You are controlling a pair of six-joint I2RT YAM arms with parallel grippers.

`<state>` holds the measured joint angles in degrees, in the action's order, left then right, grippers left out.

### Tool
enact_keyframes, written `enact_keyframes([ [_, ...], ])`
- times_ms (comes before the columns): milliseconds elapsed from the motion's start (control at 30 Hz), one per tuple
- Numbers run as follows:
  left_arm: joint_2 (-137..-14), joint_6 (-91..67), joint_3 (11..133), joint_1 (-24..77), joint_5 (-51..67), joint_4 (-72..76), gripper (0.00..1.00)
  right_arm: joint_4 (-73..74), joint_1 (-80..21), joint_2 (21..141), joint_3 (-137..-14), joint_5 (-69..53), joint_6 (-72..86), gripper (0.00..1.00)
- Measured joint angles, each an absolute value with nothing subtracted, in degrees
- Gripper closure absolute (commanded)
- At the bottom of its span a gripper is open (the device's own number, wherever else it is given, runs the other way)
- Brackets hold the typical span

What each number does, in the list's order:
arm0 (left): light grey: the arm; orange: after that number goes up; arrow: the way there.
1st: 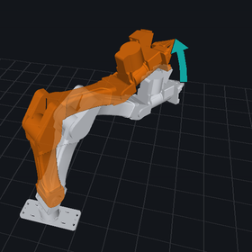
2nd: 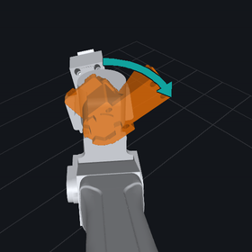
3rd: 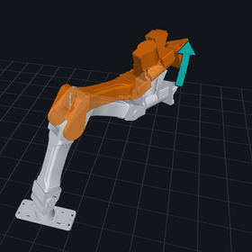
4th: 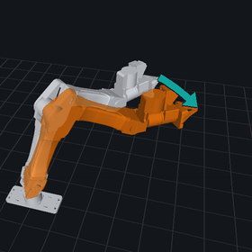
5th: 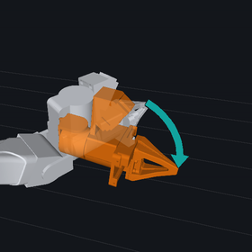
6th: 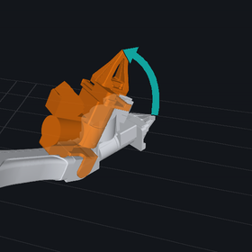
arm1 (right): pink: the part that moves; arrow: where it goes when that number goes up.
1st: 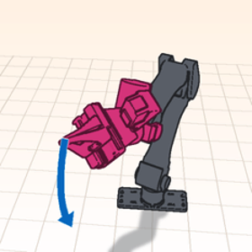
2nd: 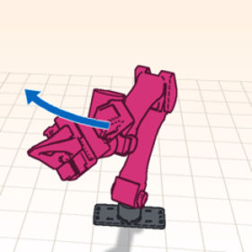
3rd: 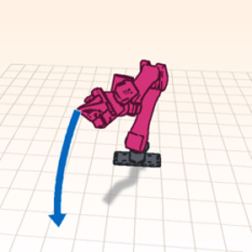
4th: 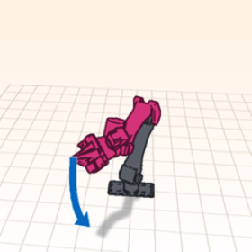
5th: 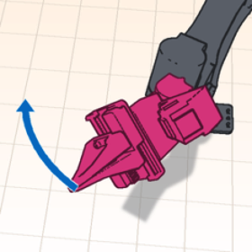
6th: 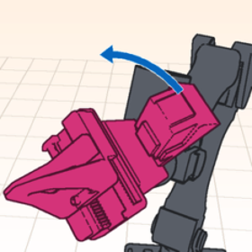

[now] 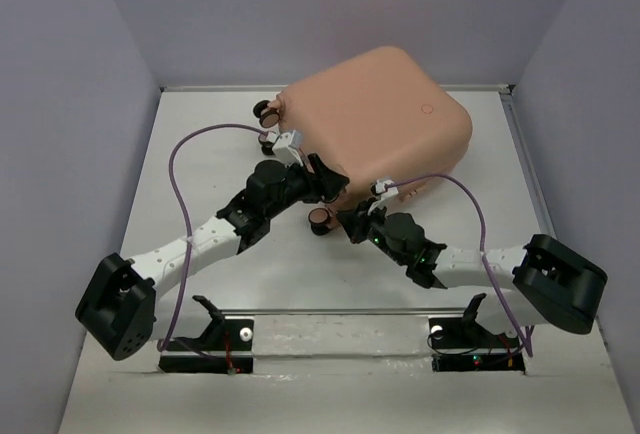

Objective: Pack the luggage

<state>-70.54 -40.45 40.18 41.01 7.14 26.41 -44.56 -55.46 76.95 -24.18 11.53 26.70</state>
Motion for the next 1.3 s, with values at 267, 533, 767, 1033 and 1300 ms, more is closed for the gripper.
enact_keyframes([
  [267, -71.75, -32.88, 47.94, 41.17, 8.25, 15.00, 0.12, -44.03, -56.40, 77.52, -25.58, 14.79, 24.03, 0.93],
  [533, -61.30, -25.52, 51.75, 28.53, 7.42, 1.21, 0.07, -44.95, -60.16, 69.87, -18.00, 5.21, 28.84, 0.93],
  [767, -61.63, -15.51, 57.67, 12.67, 2.70, -8.25, 0.03, -36.95, -63.35, 60.58, -15.55, -1.52, 29.82, 0.93],
  [1033, -59.90, -5.67, 52.58, 11.92, 3.77, -12.86, 0.01, -33.39, -63.35, 56.27, -14.20, -2.15, 30.02, 0.93],
  [1300, -63.90, -1.04, 54.33, 11.88, 3.22, -10.92, 0.01, -31.46, -63.35, 54.02, -13.74, -2.55, 30.02, 0.93],
])
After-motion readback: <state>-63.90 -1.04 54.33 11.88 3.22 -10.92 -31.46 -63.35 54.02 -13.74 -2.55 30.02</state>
